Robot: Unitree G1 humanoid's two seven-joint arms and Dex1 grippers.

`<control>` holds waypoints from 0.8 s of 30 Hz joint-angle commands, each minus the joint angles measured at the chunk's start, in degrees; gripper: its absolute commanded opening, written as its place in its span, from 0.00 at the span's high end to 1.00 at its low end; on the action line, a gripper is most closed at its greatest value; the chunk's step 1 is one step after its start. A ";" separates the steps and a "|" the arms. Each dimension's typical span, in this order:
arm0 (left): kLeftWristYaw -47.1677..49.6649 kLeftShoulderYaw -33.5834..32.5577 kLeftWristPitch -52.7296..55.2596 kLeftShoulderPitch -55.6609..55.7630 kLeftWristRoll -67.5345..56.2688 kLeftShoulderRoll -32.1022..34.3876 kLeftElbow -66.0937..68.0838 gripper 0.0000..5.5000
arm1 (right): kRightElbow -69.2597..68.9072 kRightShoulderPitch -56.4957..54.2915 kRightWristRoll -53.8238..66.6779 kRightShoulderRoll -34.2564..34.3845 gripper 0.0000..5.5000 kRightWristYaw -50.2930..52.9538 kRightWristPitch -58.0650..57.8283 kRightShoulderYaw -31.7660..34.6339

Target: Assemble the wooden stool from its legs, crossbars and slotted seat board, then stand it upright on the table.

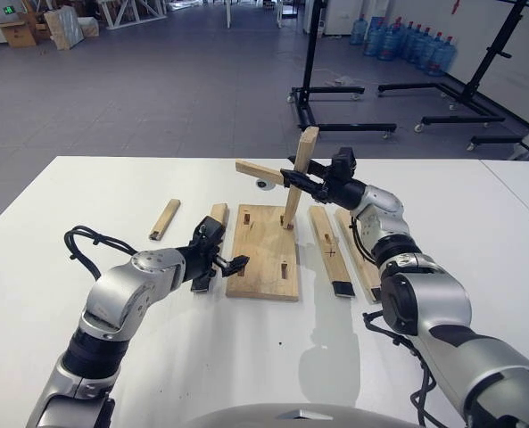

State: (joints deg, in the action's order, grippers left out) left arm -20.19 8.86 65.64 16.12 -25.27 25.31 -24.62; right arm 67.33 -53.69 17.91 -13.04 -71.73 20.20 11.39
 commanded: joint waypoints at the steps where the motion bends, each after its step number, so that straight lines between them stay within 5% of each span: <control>1: 1.27 -0.15 1.00 1.77 1.38 -0.02 -0.37 0.22 | -0.10 -2.72 0.88 -0.06 0.63 0.72 1.07 1.83; 16: 1.85 1.99 -0.23 0.72 3.90 -1.54 -0.04 0.22 | 0.59 0.95 -3.49 2.09 0.63 -4.22 16.44 -0.62; 24: 1.95 2.31 -0.45 0.47 4.12 -1.89 -0.10 0.22 | 2.53 1.20 -4.47 2.94 0.63 -4.74 15.74 -1.02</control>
State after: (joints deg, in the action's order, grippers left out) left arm -18.05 11.00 65.87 17.22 -21.83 23.35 -24.55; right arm 69.38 -52.34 13.44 -10.54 -75.93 36.66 10.23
